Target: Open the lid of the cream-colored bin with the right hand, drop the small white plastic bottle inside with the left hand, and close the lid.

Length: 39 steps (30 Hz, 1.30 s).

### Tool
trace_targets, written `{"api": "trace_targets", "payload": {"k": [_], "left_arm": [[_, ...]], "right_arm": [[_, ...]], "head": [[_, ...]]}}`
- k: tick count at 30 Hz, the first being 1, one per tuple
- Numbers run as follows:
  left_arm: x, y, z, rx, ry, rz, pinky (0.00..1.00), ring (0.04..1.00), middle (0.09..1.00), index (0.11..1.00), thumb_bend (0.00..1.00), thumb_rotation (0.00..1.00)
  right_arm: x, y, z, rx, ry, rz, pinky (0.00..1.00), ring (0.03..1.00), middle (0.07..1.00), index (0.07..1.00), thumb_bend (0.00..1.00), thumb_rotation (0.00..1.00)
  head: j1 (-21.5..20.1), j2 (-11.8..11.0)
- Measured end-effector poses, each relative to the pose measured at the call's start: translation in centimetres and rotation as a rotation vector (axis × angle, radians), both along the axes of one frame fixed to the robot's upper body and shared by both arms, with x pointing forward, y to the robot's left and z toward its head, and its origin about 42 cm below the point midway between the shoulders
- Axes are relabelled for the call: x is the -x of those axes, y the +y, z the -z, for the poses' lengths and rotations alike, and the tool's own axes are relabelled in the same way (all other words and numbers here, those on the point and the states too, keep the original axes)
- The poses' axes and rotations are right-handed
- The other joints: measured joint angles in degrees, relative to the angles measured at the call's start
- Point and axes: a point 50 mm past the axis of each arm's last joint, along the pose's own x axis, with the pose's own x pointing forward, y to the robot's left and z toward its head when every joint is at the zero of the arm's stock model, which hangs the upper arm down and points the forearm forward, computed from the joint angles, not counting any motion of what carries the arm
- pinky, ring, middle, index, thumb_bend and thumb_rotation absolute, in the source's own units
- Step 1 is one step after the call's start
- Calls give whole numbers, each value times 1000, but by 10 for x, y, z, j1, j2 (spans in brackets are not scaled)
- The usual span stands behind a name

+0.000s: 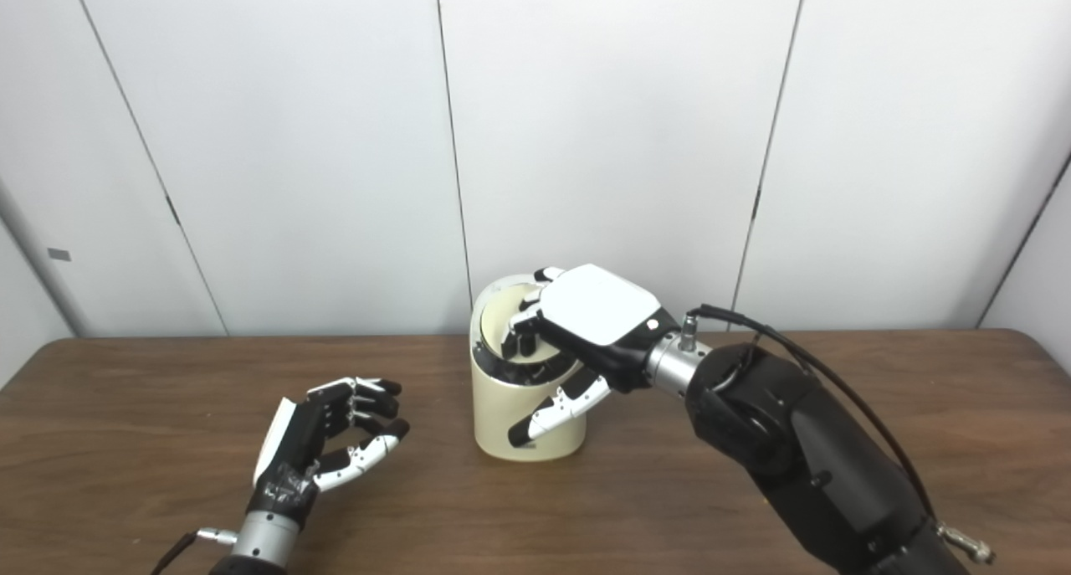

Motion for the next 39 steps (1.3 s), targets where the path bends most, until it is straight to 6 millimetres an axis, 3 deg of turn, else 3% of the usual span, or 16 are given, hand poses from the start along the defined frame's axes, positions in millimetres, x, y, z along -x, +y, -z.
{"api": "trace_targets", "payload": {"k": [8,13,18,23,26,30,34,39], "left_arm": [[3,1,1,7,4,-2,522,611,688,498,498,45],[5,1,2,6,8,-3,521,609,686,498,498,45],[5,1,2,2,8,-4,514,601,682,498,498,45],[4,0,1,3,6,-1,510,604,685,498,499,49],[4,0,1,2,6,-1,515,605,686,498,500,50],[4,-1,1,3,5,0,512,604,687,498,499,49],[4,0,1,1,5,-1,512,603,687,498,499,47],[4,1,1,7,5,-2,519,611,689,498,499,49]], "right_arm": [[1,5,-5,54,32,16,970,909,751,770,768,849],[1,2,-8,24,49,23,923,873,734,747,736,810],[1,-9,-6,-147,182,77,936,887,759,739,683,778],[3,-20,-13,-300,269,129,757,863,758,730,618,702],[2,-30,-24,-430,258,119,684,802,757,737,630,679],[9,-43,-32,-573,189,99,723,815,805,788,647,725],[23,-54,-18,-702,168,113,679,793,828,835,654,629],[39,-76,23,-935,206,209,713,806,857,865,683,527]], "head": [[1,3],[0,3],[1,0],[1,0],[1,-3],[0,-3],[-4,-3],[-6,-2]]}}
